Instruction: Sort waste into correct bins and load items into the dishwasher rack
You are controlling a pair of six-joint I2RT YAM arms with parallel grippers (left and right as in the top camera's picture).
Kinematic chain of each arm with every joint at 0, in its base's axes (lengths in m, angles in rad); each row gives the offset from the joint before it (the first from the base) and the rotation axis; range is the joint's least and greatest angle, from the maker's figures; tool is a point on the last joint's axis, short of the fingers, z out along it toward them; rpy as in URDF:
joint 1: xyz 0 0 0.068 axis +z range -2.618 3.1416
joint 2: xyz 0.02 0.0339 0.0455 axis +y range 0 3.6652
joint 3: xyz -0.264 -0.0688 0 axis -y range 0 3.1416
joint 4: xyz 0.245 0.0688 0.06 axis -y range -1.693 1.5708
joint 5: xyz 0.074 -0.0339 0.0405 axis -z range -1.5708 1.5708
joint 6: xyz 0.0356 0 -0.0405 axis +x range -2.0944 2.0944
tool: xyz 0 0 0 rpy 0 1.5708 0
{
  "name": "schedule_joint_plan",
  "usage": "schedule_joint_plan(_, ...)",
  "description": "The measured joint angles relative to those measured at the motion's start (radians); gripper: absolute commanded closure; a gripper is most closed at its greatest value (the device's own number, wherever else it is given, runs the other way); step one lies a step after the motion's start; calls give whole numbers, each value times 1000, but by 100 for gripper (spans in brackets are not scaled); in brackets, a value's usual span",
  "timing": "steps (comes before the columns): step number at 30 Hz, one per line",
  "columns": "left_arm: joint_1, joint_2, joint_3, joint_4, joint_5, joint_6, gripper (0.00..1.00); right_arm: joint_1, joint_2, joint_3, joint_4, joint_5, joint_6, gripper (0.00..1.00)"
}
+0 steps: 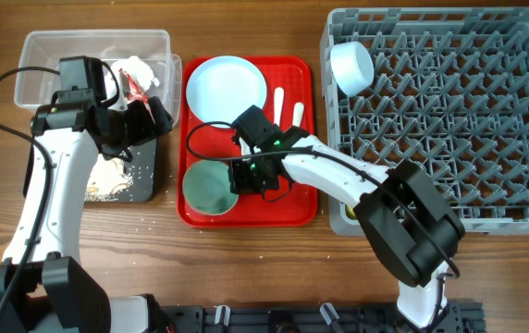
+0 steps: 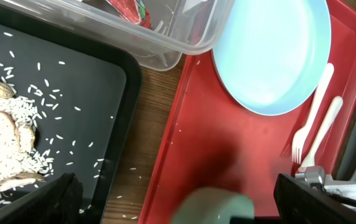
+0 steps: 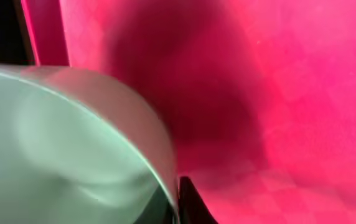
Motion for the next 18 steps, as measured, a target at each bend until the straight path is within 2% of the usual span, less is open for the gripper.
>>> schedule_joint_plan(5,0,0,0,0,0,0,0,-83,-35,0,-116,38,-10,96)
schedule_joint_plan(9,0,0,0,0,0,0,0,-203,-266,0,-227,192,-29,96)
schedule_joint_plan(12,0,0,0,0,0,0,0,-313,-557,13,-272,443,-48,96)
schedule_joint_plan(15,0,0,0,0,0,0,0,-346,-754,28,-327,748,-80,96)
schedule_joint_plan(18,0,0,0,0,0,0,0,-348,-850,29,-391,1105,-103,96)
